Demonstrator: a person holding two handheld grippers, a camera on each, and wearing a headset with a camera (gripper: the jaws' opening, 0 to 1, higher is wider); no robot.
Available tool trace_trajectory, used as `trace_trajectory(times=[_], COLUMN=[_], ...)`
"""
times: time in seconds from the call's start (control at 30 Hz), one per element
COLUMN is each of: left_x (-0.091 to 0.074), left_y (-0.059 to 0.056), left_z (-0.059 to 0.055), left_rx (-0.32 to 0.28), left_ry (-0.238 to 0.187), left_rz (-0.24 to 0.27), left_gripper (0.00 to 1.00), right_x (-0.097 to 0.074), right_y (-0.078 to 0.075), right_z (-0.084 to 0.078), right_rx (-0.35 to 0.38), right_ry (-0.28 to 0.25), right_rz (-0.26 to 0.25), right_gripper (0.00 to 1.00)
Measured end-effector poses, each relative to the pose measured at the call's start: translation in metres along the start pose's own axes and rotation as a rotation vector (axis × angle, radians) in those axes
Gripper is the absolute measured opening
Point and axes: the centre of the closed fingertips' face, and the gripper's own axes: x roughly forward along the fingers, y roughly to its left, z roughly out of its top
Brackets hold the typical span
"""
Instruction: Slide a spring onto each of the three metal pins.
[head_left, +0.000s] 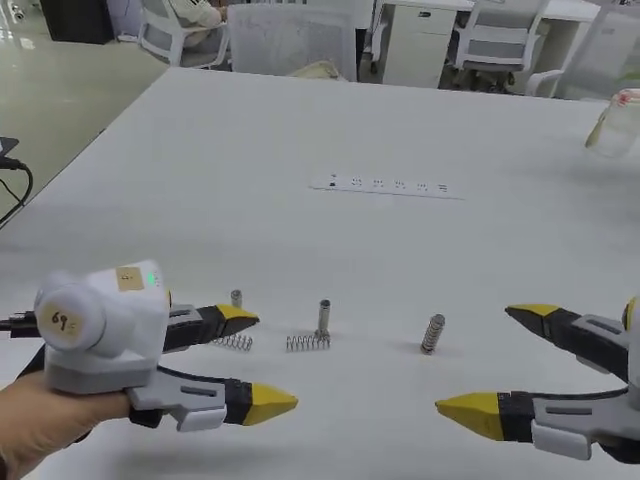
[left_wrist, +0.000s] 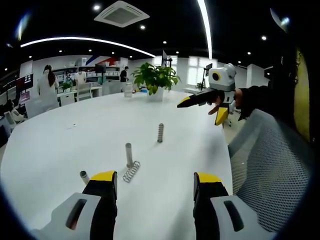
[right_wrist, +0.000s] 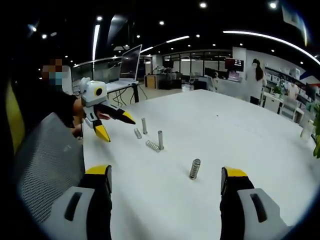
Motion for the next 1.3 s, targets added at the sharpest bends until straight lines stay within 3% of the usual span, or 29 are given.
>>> trace_trajectory(times=[0.3, 0.67, 1.3], left_x=[0.014, 0.036, 0.056], left_y=[0.013, 0.028, 0.035], left_z=[0.000, -0.016, -0.032], left_rx=[0.003, 0.026, 0.082], left_ry=[0.019, 0.078, 0.153], left_rz=[0.007, 0.009, 0.026], left_gripper=[0.51, 0.42, 0.23], right_x=[-0.009, -0.014, -0.017], right_y=[0.005, 0.004, 0.000], right_z=[-0.015, -0.019, -0.027], right_rx=[0.037, 0.062, 0.092], right_ry=[-0.007, -0.012, -0.003], right_rz=[-0.010, -0.027, -0.041], right_gripper=[0.89, 0.88, 0.86])
